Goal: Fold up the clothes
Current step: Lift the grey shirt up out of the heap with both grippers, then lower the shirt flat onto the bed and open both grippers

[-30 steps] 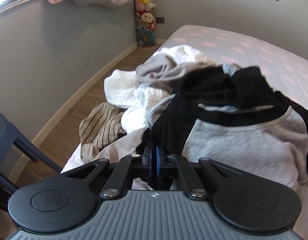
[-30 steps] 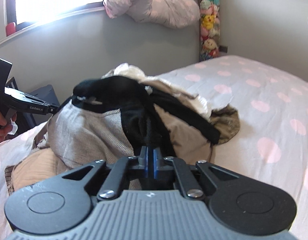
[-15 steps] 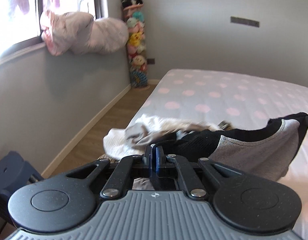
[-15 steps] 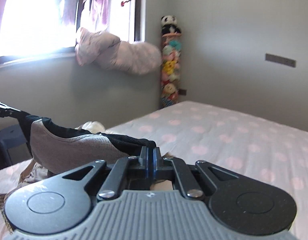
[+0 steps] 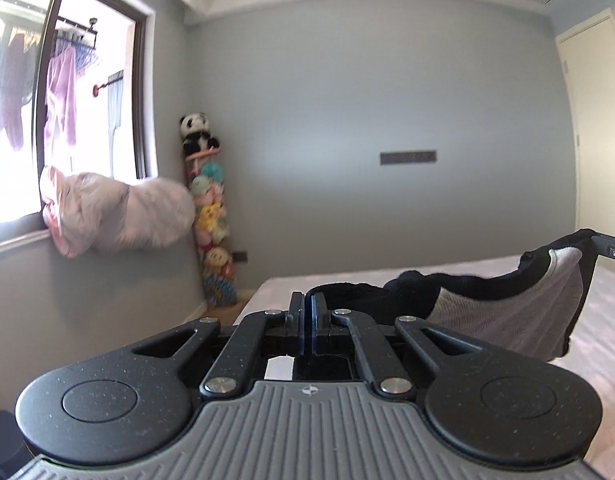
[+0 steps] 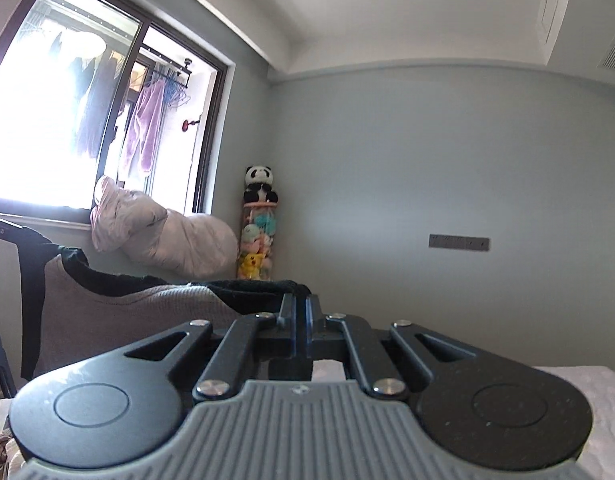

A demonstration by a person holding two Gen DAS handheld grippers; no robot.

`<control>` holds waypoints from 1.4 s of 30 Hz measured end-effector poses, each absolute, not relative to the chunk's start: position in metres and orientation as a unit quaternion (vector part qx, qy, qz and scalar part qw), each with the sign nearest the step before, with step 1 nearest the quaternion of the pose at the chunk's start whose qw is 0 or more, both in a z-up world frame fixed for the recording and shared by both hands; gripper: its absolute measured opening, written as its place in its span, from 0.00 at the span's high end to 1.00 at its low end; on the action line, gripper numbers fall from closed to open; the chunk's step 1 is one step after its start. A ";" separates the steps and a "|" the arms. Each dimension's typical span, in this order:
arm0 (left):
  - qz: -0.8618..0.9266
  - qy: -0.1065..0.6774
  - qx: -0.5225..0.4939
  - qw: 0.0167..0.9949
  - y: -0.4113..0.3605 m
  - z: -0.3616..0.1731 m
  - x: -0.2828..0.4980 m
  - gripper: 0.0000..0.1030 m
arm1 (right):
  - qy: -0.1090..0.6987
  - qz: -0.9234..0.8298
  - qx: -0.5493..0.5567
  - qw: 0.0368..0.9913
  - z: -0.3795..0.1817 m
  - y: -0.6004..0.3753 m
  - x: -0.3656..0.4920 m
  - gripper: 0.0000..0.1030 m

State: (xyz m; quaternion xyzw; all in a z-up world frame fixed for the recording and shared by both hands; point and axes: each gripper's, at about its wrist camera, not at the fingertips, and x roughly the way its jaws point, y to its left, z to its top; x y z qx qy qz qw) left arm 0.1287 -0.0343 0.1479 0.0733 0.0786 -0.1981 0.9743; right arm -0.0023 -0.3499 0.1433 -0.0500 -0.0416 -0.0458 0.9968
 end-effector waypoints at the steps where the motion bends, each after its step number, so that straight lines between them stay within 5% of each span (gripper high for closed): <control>1: -0.205 0.069 0.070 0.974 -0.039 0.152 0.121 0.99 | -0.051 -0.053 -0.054 0.996 0.149 -0.354 -0.016 0.95; 16: -0.287 -0.014 0.037 0.957 -0.073 0.172 0.075 0.99 | -0.112 -0.117 -0.061 0.985 0.167 -0.373 -0.137 0.95; 42: -0.262 0.184 0.067 0.945 -0.209 0.031 0.287 0.99 | 0.122 -0.166 -0.066 0.976 0.017 -0.479 0.115 0.95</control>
